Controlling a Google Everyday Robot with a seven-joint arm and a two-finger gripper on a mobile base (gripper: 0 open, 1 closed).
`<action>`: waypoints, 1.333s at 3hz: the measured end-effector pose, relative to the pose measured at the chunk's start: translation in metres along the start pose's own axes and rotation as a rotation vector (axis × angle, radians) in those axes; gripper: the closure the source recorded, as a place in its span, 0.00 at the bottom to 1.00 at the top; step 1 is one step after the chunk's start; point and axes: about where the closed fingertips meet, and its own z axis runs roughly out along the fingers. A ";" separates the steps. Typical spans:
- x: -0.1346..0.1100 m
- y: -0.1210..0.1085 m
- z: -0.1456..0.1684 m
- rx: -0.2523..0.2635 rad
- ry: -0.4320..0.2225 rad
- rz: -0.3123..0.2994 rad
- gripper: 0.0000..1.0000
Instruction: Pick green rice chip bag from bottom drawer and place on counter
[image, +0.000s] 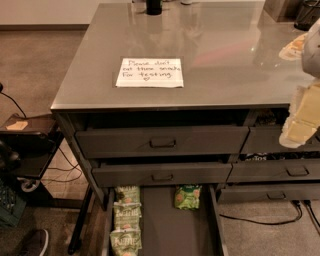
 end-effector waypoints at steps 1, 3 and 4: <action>0.000 0.000 0.000 0.000 0.000 0.000 0.00; 0.002 0.019 0.035 -0.033 -0.110 0.040 0.00; 0.001 0.046 0.103 -0.085 -0.206 0.054 0.00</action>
Offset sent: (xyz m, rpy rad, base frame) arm -0.0008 -0.0039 -0.0112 0.0700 0.0118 -0.0222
